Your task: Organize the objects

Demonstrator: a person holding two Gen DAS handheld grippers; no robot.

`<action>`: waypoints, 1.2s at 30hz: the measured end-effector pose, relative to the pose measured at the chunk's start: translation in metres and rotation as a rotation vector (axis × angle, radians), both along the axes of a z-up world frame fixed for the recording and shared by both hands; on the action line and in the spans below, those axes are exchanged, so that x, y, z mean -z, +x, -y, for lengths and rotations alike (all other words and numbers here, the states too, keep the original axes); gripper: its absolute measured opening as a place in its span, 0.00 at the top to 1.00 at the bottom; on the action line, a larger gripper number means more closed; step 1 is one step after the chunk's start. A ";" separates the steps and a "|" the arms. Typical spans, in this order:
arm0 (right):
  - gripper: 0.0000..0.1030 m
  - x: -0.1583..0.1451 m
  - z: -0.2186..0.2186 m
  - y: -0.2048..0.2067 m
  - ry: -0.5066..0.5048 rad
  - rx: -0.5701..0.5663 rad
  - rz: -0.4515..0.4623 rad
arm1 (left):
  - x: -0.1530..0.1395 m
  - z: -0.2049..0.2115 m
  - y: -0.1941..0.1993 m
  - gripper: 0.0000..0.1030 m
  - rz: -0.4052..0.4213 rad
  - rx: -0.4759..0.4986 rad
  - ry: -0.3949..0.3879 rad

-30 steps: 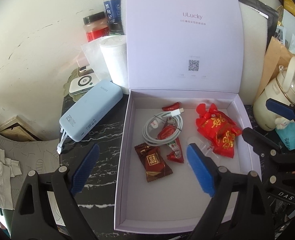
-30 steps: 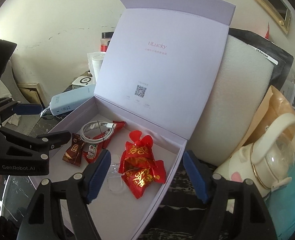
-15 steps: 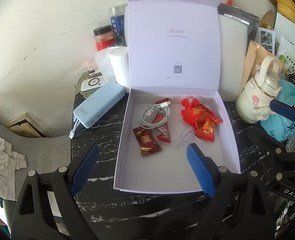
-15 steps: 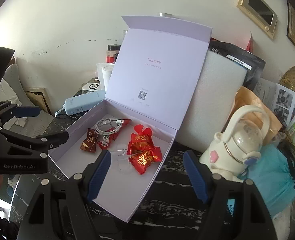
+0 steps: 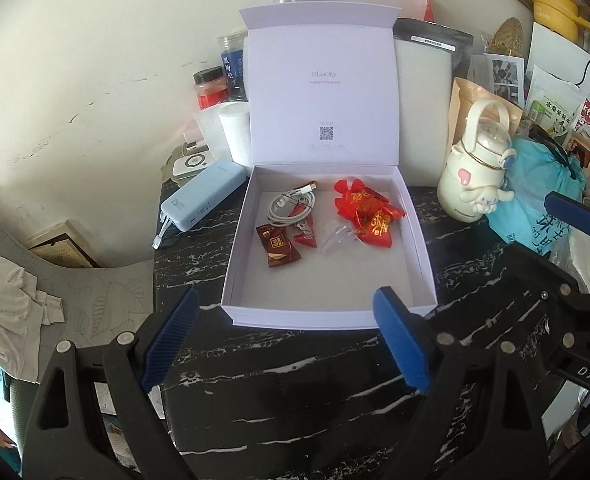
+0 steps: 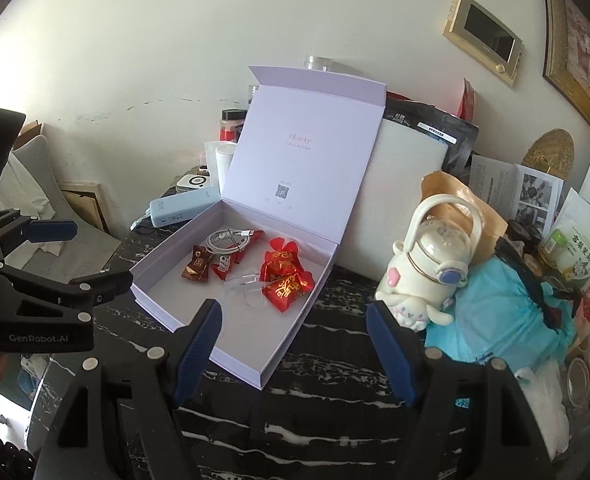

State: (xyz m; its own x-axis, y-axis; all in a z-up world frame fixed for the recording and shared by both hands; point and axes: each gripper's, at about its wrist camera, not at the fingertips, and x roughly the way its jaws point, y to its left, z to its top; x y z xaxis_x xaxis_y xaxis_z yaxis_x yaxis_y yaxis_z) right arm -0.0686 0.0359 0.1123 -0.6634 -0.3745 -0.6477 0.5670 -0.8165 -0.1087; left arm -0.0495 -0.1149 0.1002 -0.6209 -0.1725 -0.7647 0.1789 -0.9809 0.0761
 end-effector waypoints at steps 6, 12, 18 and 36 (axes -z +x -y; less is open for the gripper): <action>0.27 0.010 -0.009 0.025 0.007 0.017 0.015 | 0.007 -0.011 0.024 0.14 0.011 0.009 0.012; 0.27 0.023 -0.017 0.043 0.016 0.035 0.043 | 0.018 -0.016 0.044 0.14 0.026 -0.007 0.005; 0.27 0.034 -0.021 0.056 0.028 0.046 0.068 | 0.028 -0.018 0.055 0.14 0.048 -0.018 0.001; 0.27 0.043 -0.022 0.072 0.034 0.049 0.092 | 0.039 -0.018 0.072 0.14 0.080 0.001 0.008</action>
